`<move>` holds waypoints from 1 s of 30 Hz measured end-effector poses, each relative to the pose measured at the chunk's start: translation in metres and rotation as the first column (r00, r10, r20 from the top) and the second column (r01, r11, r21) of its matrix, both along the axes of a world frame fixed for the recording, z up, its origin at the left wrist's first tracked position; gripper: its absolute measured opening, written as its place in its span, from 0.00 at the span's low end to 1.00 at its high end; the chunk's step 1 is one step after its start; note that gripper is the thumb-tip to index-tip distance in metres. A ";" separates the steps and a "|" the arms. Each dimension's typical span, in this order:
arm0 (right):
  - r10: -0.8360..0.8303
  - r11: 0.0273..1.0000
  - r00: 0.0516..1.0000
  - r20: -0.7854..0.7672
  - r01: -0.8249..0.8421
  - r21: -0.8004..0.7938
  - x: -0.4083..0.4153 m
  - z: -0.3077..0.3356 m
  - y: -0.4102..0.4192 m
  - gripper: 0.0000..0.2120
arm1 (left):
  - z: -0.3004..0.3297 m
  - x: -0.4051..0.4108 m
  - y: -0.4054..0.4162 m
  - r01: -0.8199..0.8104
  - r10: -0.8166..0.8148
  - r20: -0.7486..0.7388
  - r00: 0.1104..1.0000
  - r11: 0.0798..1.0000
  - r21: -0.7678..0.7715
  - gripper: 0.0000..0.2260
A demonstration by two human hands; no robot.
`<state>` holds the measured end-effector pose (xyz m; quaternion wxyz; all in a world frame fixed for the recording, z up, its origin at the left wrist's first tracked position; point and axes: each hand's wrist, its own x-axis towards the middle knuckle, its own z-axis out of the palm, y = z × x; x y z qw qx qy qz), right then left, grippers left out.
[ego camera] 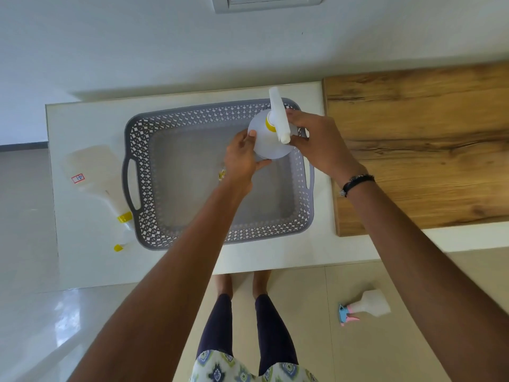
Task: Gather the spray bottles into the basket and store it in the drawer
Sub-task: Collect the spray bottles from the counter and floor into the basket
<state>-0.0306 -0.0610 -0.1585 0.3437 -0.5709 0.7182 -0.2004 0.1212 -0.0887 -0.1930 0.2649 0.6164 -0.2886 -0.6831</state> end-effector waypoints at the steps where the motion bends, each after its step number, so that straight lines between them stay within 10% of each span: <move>1: 0.000 1.000 1.000 -0.009 0.000 -0.007 0.001 -0.001 0.001 0.24 | 0.000 0.000 0.000 0.005 -0.005 0.002 1.000 1.000 0.004 0.17; 15: -0.458 0.832 0.861 0.222 0.503 -0.236 0.072 0.018 0.090 0.14 | 0.047 0.071 0.036 0.106 0.019 0.344 0.939 0.934 -0.342 0.09; 30: 0.066 0.976 0.947 0.314 0.004 -0.216 0.293 0.034 0.063 0.11 | 0.032 0.272 0.079 -0.095 0.277 0.582 0.764 0.941 -0.323 0.10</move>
